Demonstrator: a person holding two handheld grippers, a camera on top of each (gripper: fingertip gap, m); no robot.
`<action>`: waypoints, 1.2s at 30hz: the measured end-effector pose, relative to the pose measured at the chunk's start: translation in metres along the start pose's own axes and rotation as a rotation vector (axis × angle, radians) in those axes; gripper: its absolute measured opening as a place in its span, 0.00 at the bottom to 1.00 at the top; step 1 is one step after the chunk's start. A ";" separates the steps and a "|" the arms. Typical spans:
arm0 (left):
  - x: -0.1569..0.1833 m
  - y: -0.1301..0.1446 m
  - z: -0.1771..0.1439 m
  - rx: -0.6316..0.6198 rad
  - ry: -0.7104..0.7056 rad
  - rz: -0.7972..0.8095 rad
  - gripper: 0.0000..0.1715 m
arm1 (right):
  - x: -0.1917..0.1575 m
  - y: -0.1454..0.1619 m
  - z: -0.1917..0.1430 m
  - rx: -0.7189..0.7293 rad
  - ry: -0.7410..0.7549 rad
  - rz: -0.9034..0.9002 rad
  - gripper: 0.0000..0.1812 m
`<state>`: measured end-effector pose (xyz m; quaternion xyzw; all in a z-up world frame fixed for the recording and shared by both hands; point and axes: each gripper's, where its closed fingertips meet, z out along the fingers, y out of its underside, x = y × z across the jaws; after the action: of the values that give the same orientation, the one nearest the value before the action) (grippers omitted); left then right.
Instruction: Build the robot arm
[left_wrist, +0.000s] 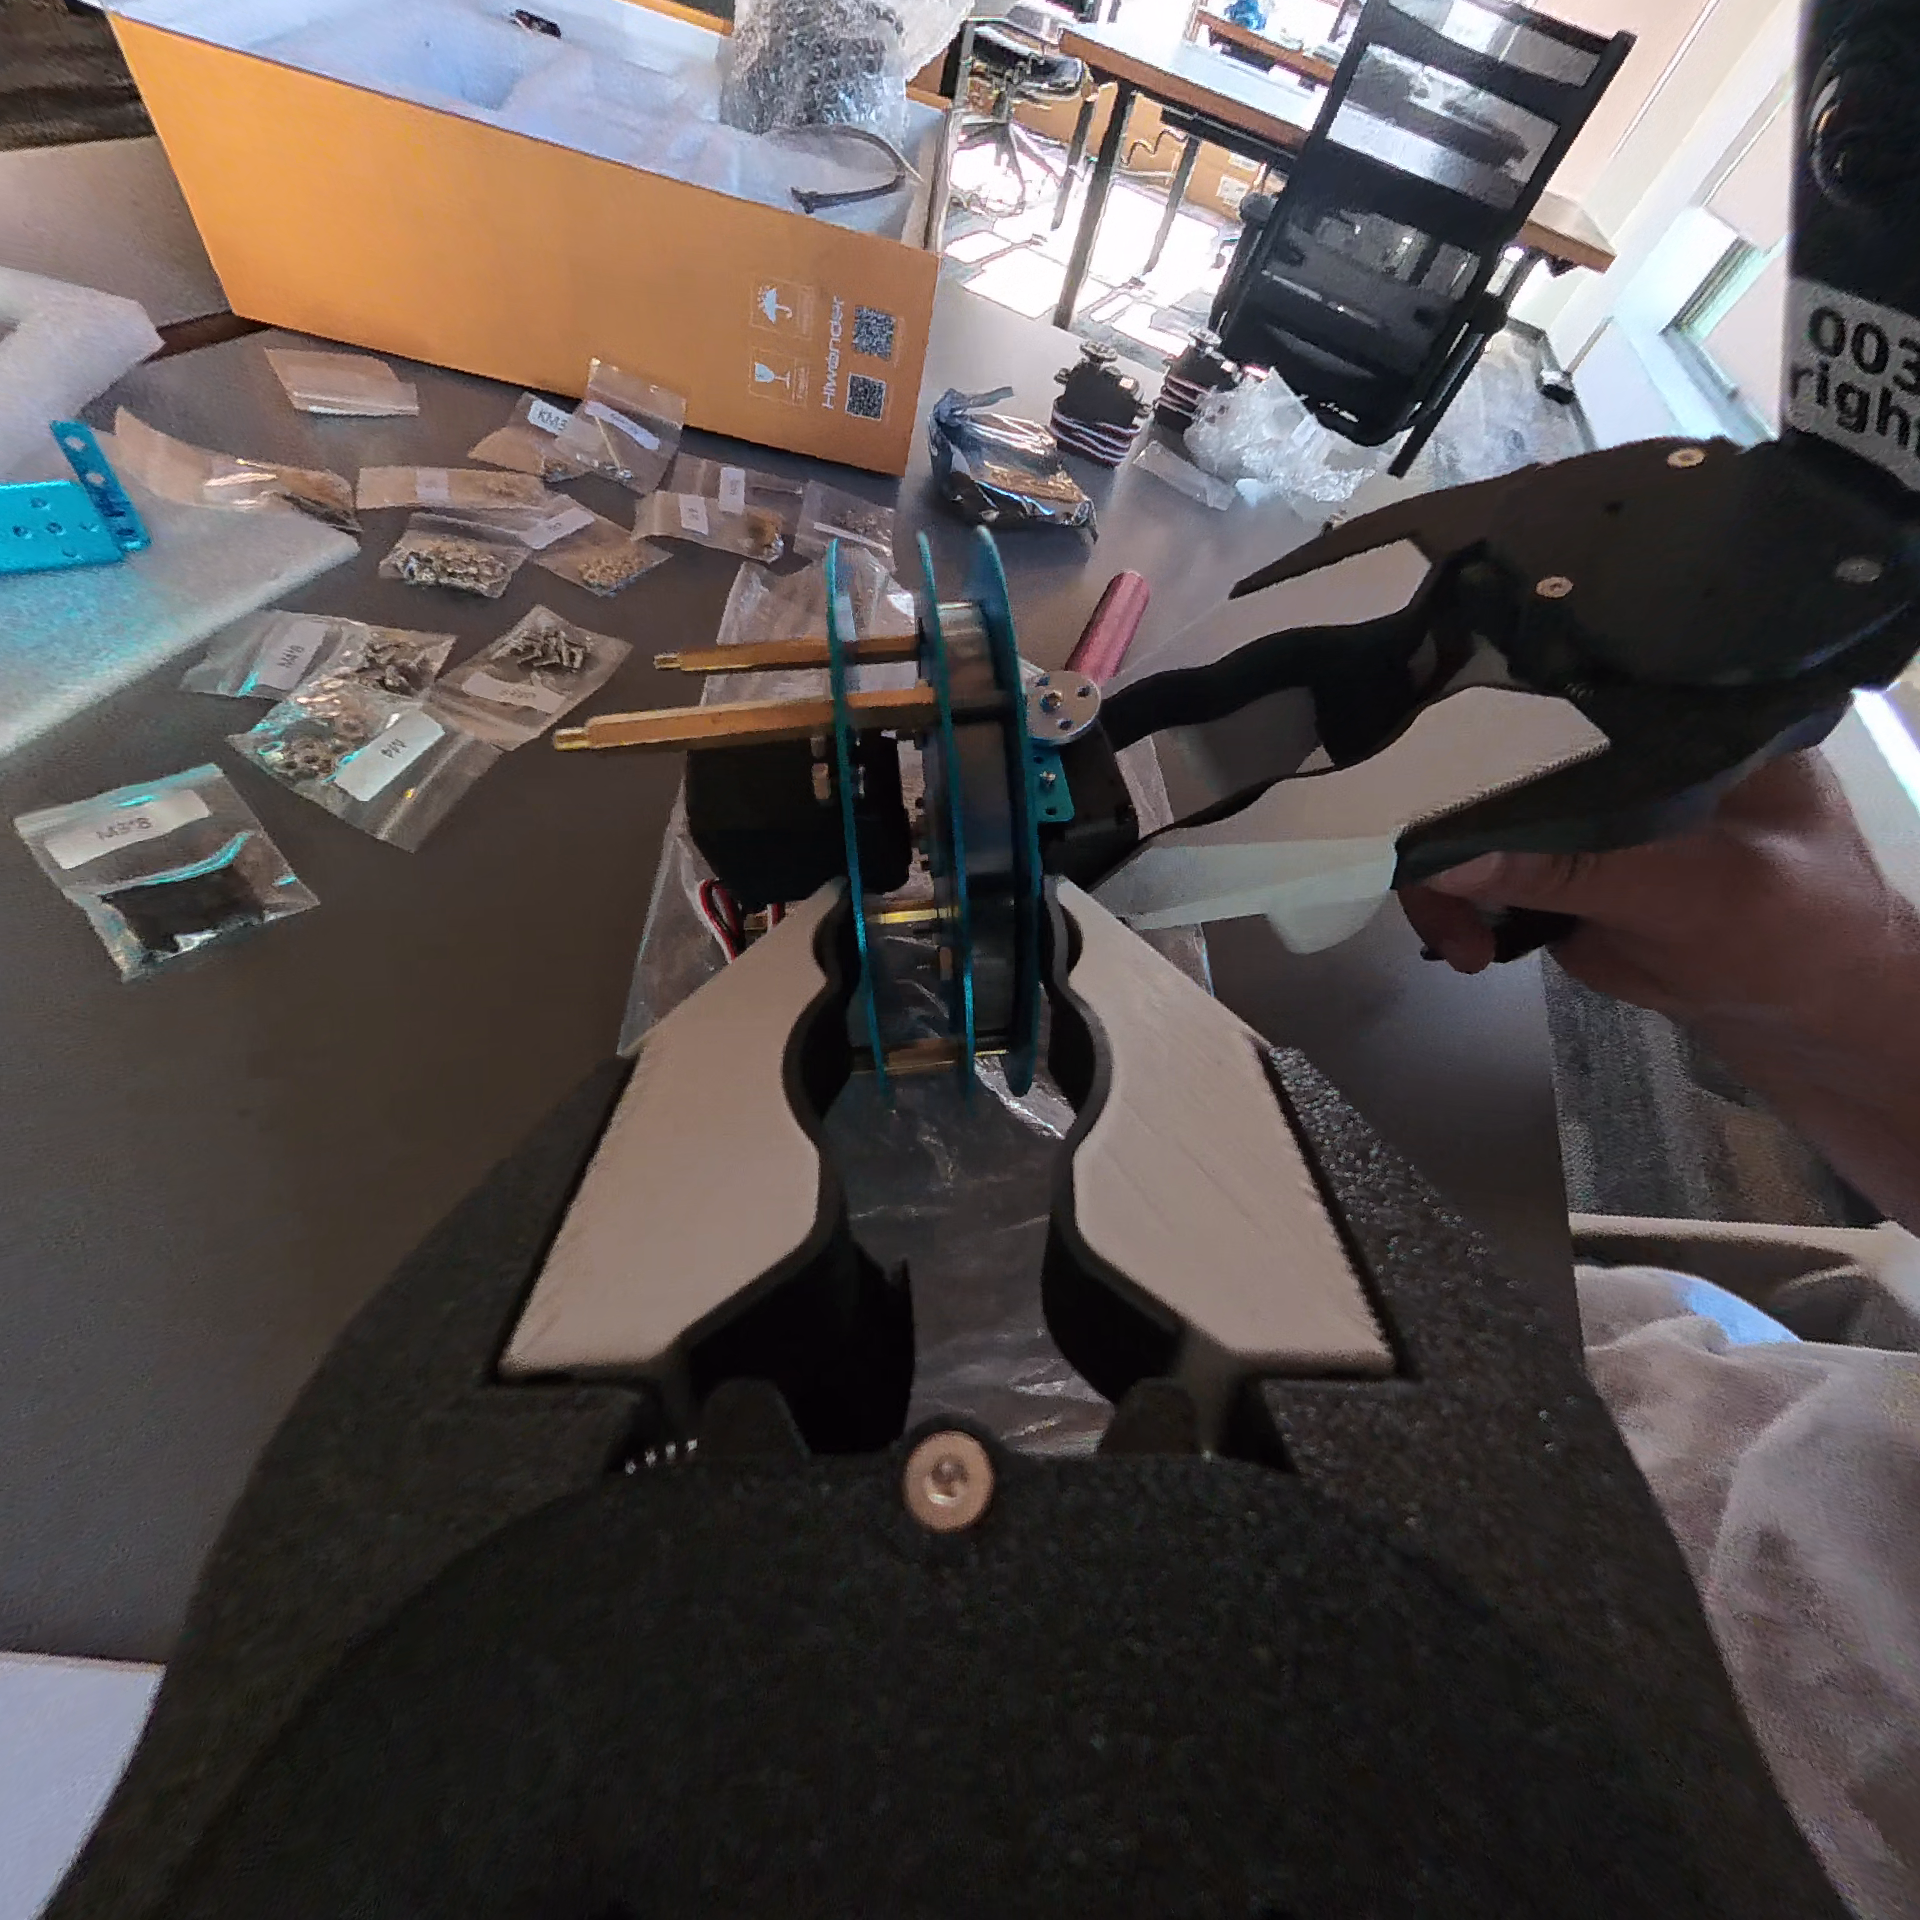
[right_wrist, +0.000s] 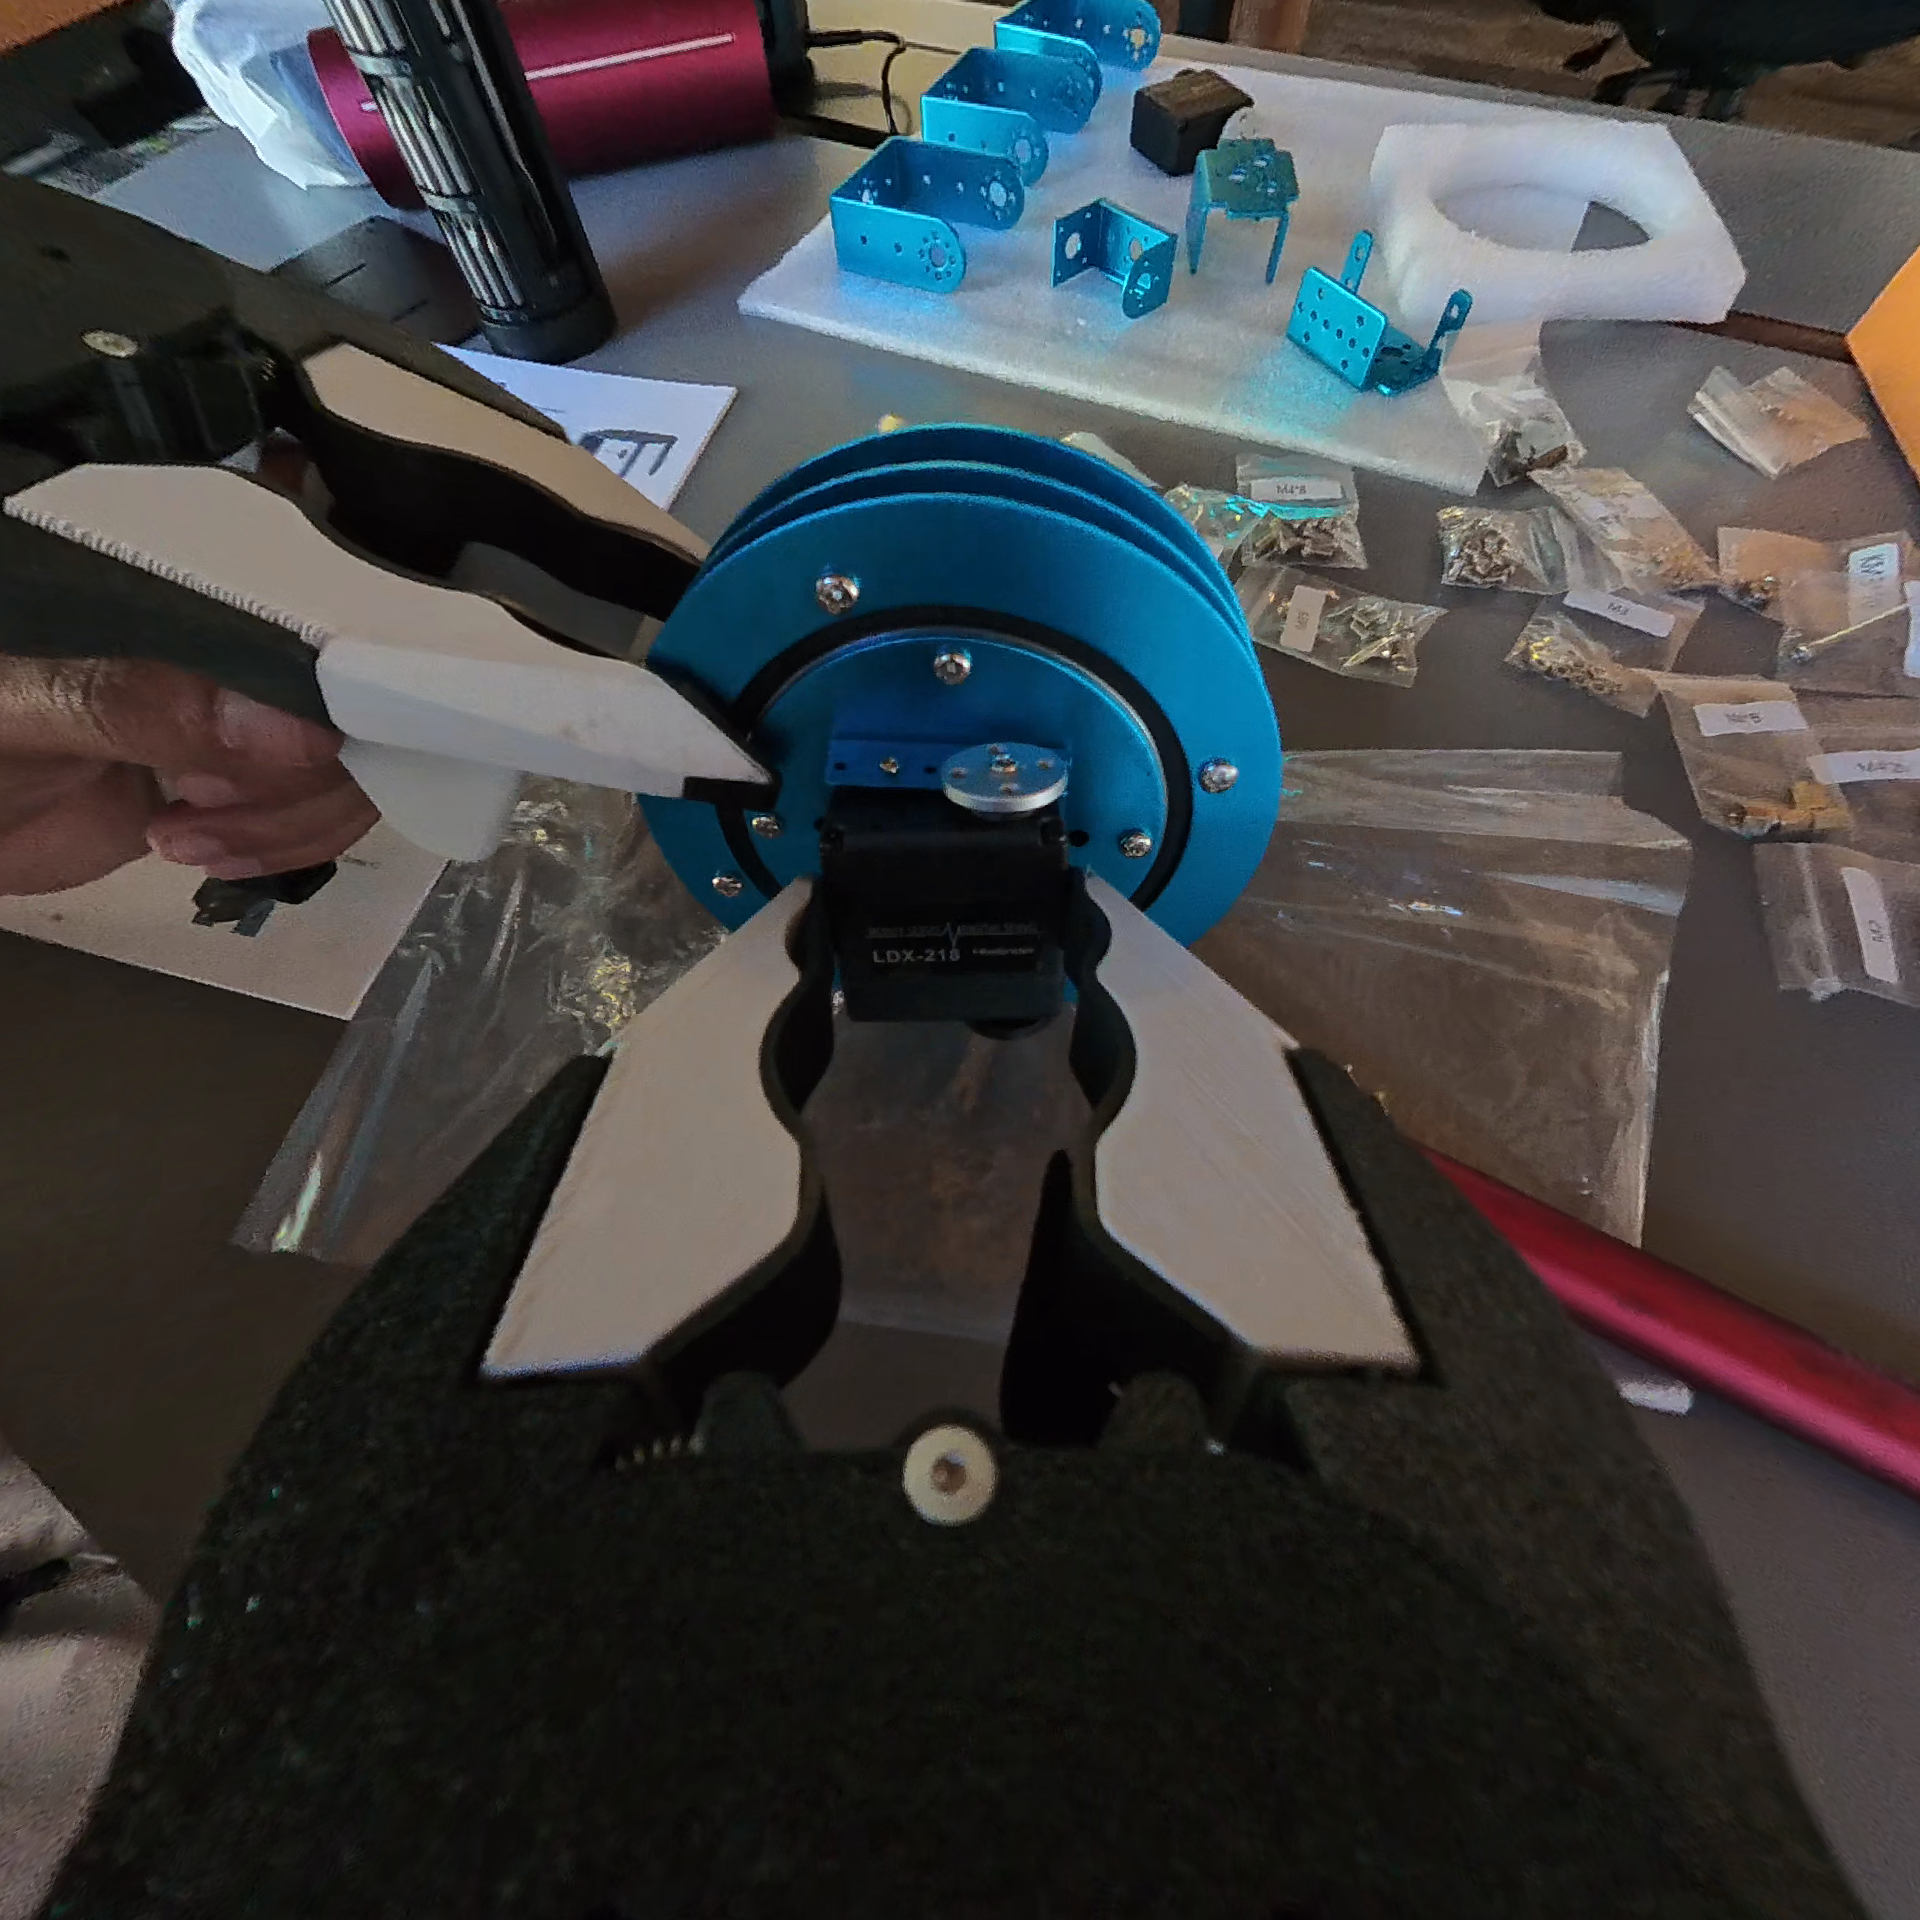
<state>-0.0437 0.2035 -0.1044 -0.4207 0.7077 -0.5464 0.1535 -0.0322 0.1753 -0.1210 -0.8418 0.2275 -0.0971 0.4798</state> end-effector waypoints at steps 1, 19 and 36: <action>0.000 0.000 0.000 -0.004 -0.010 0.004 0.19 | 0.000 0.000 0.000 0.000 -0.015 0.000 0.23; -0.005 0.000 -0.001 0.017 -0.032 -0.017 0.19 | -0.001 -0.003 0.004 -0.019 0.027 -0.029 0.23; -0.004 0.001 -0.004 0.023 -0.024 -0.033 0.19 | -0.005 -0.002 0.003 -0.011 0.042 0.016 0.24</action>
<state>-0.0447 0.2097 -0.1050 -0.4372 0.6926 -0.5517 0.1578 -0.0348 0.1814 -0.1206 -0.8402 0.2448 -0.1097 0.4713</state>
